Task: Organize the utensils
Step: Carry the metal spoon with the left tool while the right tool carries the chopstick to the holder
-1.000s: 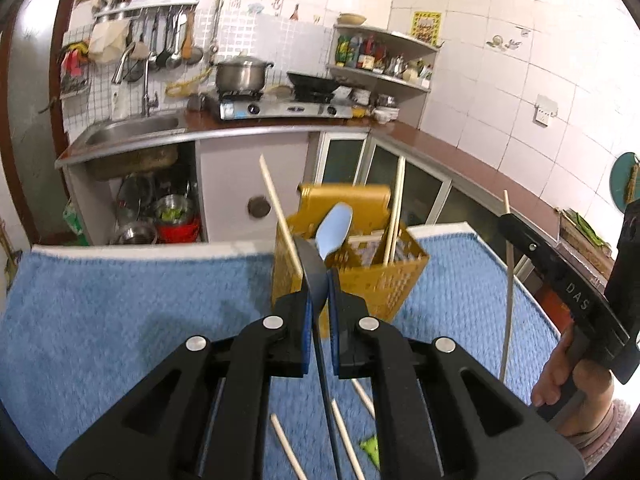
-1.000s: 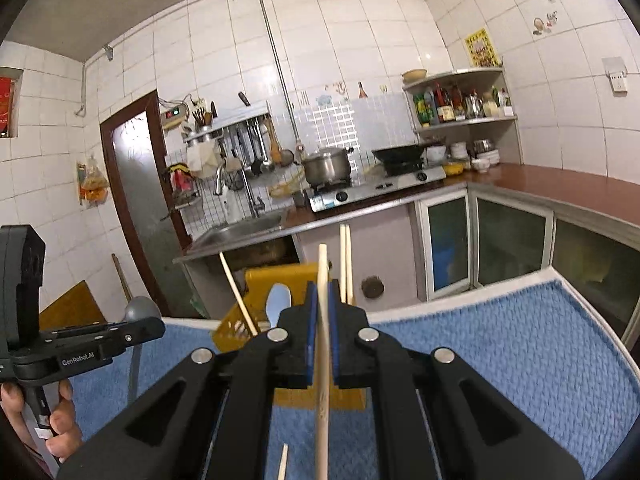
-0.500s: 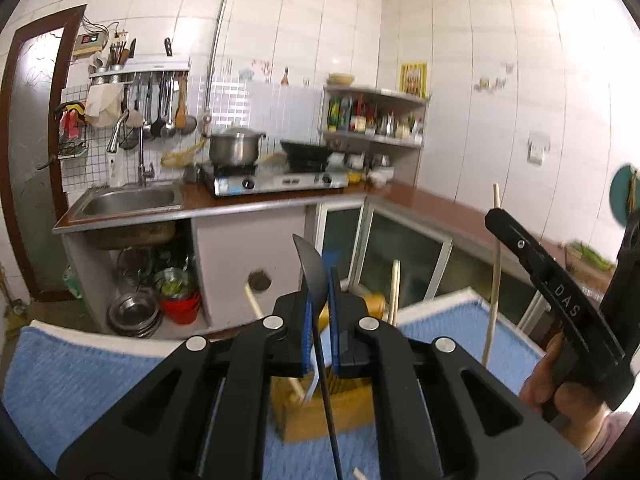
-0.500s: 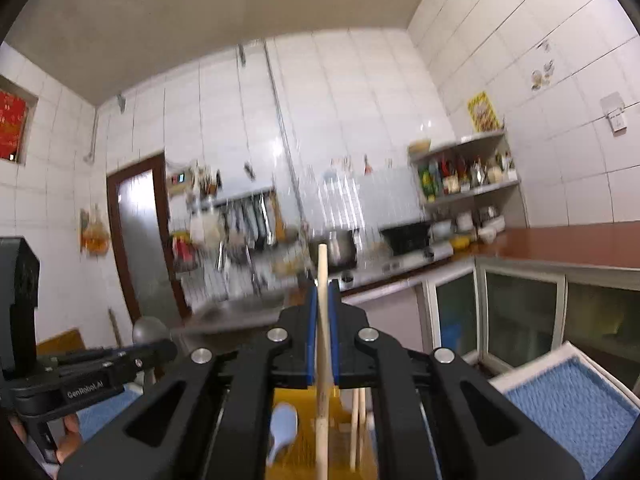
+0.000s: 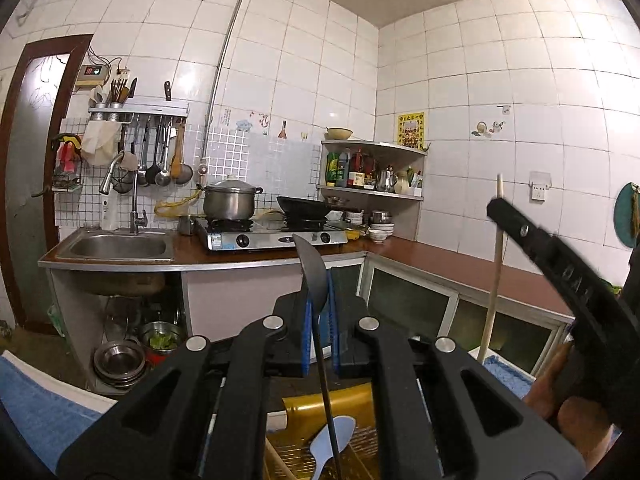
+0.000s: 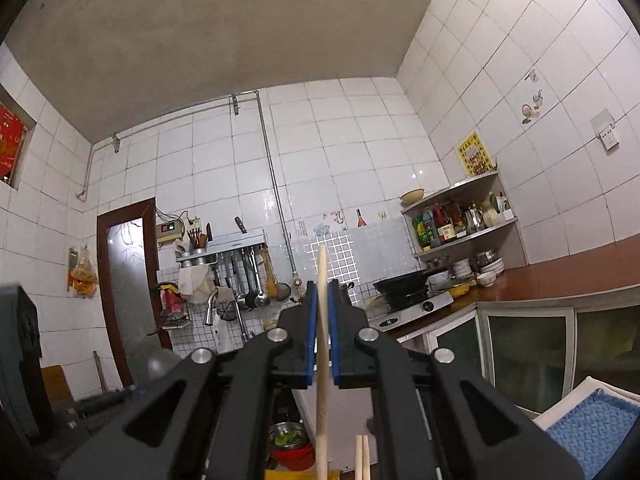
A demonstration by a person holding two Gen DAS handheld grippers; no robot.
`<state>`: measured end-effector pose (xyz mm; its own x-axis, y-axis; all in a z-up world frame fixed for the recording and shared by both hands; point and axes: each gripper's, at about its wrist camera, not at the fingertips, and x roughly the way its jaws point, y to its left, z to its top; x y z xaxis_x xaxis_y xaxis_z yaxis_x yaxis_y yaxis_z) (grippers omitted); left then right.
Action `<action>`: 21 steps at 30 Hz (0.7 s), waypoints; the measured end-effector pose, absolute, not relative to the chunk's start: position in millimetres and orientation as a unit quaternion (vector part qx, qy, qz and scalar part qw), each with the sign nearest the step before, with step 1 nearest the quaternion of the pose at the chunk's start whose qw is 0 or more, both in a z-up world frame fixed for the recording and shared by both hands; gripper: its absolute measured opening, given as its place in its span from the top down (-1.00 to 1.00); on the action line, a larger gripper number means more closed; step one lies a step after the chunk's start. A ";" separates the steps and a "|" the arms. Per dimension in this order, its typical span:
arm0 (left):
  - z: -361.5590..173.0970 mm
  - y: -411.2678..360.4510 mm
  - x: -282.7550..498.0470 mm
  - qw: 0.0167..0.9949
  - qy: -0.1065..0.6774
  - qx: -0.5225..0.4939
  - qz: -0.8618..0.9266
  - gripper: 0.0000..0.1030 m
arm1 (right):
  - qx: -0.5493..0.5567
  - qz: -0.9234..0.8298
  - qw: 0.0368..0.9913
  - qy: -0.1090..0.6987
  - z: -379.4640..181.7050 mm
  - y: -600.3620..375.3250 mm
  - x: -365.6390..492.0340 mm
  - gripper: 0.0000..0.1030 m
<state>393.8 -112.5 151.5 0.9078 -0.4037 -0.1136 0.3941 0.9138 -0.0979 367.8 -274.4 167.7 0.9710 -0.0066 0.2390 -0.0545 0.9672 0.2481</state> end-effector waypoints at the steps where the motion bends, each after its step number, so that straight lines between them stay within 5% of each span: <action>1: 146.5 -111.6 394.9 0.977 0.062 -0.037 -0.201 0.90 | 0.125 0.011 0.984 -0.122 166.2 -273.2 369.0 0.89; 21: 92.4 -116.5 400.5 0.981 0.078 -0.001 -0.178 0.90 | 0.078 0.001 0.993 -0.083 120.5 -269.7 373.7 0.89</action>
<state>400.5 -116.5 92.4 0.9242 -0.3497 -0.1536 0.3495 0.9365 -0.0293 373.7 -269.7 120.5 0.9862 -0.0112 0.1652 -0.0148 0.9878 0.1553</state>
